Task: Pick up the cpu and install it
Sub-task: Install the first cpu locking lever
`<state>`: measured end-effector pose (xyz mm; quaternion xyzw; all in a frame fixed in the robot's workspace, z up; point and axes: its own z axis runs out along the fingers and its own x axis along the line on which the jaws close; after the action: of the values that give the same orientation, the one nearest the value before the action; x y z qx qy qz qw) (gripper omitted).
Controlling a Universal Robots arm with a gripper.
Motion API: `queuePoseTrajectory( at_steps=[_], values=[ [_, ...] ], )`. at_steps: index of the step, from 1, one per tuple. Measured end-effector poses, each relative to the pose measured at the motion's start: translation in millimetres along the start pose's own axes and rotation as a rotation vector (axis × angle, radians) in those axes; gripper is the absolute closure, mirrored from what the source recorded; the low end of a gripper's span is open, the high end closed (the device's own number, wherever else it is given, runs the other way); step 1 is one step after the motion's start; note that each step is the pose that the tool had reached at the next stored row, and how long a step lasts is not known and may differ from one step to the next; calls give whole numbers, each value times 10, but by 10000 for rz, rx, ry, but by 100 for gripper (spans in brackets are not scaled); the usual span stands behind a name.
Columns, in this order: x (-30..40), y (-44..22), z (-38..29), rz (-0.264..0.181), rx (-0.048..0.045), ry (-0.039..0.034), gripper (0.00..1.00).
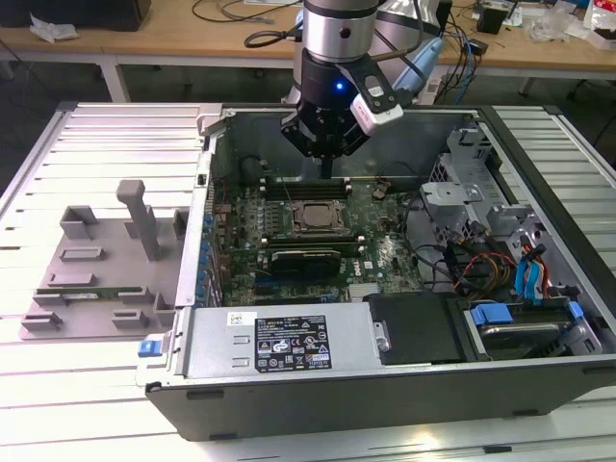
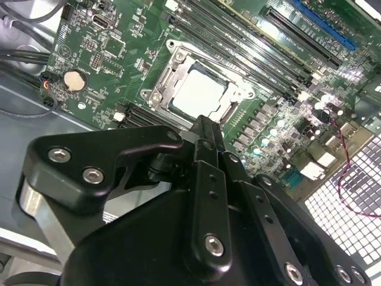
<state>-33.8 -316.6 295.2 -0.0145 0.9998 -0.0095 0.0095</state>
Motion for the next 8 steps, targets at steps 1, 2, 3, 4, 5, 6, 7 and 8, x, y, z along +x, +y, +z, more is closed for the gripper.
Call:
queuePoseTrajectory(
  at_steps=[1, 2, 3, 4, 5, 6, 7, 8],
  values=[
    [3, 0, 0, 1, 1, 0, 89],
    [7, 0, 0, -1, 0, 0, 89],
    [13, 0, 0, -1, -1, 0, 89],
    [18, 0, 0, -1, 0, -1, 89],
    [32, 1, -1, -1, 0, 0, 89],
    [42, 1, -1, -1, -1, 0, 89],
    [52, 1, -1, 0, 1, 0, 89],
    [54, 2, -1, -1, 0, 0, 89]
  ],
)
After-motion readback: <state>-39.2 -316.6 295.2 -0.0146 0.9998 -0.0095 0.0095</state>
